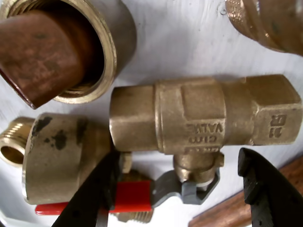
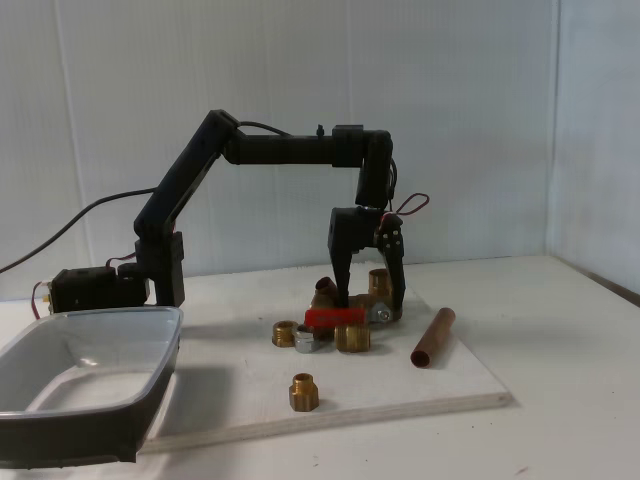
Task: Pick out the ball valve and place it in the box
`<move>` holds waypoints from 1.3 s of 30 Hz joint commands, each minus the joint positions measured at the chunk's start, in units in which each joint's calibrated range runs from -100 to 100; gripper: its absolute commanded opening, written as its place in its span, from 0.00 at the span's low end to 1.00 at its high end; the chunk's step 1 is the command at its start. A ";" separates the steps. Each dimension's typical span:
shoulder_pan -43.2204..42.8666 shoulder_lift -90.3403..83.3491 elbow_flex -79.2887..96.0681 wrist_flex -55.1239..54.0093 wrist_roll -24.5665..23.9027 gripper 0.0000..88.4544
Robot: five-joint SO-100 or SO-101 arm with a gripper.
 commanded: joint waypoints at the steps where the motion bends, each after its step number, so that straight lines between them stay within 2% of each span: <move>1: 0.53 -3.02 -0.85 -0.09 0.25 0.29; 10: 0.38 -2.94 -0.22 -0.09 0.30 0.15; 39: 0.60 6.48 -4.37 -1.73 0.30 0.14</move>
